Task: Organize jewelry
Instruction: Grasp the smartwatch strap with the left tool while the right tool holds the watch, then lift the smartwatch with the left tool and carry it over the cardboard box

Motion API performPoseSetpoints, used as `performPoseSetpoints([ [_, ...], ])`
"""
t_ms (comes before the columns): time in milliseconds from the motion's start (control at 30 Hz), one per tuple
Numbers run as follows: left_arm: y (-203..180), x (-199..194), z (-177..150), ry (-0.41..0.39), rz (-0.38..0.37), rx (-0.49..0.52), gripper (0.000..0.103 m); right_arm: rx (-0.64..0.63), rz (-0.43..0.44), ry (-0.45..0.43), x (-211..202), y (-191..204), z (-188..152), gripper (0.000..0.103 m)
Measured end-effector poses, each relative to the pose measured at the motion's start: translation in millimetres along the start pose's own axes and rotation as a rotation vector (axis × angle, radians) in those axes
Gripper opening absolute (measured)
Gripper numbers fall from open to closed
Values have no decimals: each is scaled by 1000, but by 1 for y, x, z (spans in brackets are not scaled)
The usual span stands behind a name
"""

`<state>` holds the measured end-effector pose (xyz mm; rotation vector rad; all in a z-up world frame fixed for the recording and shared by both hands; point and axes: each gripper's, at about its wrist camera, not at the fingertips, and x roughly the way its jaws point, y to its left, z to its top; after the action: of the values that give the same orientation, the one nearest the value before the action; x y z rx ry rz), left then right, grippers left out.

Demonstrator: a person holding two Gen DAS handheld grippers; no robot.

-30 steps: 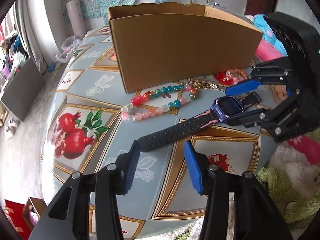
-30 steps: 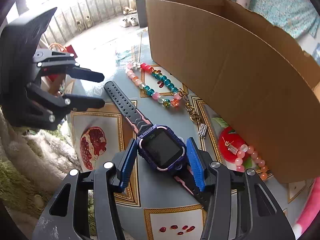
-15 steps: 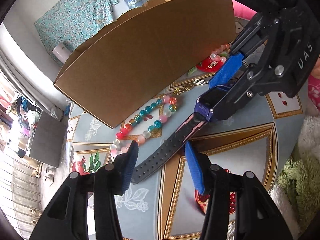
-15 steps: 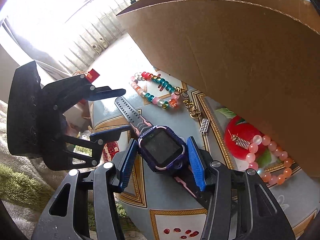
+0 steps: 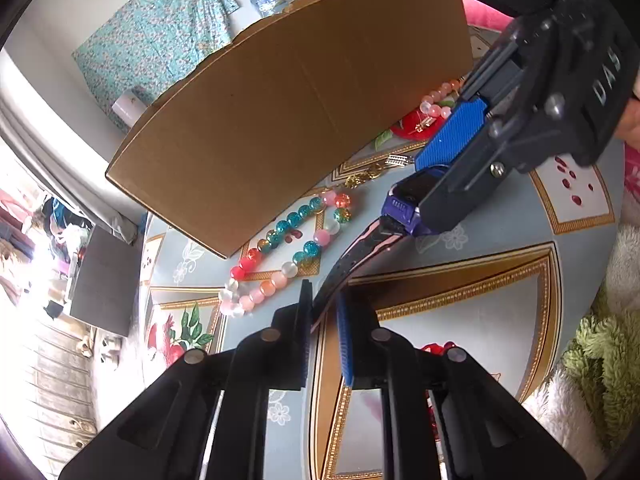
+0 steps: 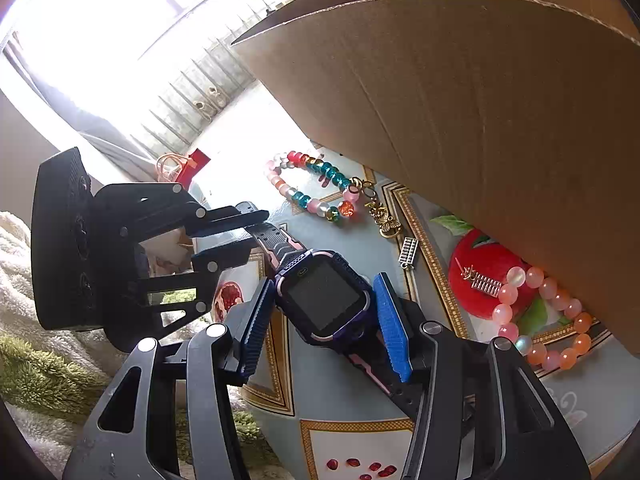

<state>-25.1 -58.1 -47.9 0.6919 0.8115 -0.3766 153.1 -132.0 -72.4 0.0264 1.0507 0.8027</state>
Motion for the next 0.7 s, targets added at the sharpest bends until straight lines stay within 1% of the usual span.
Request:
performPoseSetpoints([
  [67, 1, -3, 1, -6, -1, -21, 9, -24, -36, 2, 8, 9, -1, 48],
  [167, 8, -4, 6, -12, 0, -57, 7, -60, -102, 15, 9, 19, -7, 50],
  [333, 30, -1, 10, -2, -56, -168, 6, -115, -228, 17, 7, 32, -22, 50],
  [400, 36, -1, 10, -3, -69, -192, 6, -140, -282, 22, 8, 37, -27, 50],
  [467, 40, -1, 9, -6, -68, -204, 6, -172, -357, 31, 10, 42, -33, 48],
  [533, 42, -3, 8, -12, -77, -213, 6, -207, -435, 42, 14, 50, -37, 40],
  [600, 43, -4, 8, -15, -78, -215, 6, -208, -456, 43, 17, 52, -38, 35],
  [700, 44, -6, 7, -25, -85, -220, 6, -220, -499, 38, 20, 59, -42, 32],
])
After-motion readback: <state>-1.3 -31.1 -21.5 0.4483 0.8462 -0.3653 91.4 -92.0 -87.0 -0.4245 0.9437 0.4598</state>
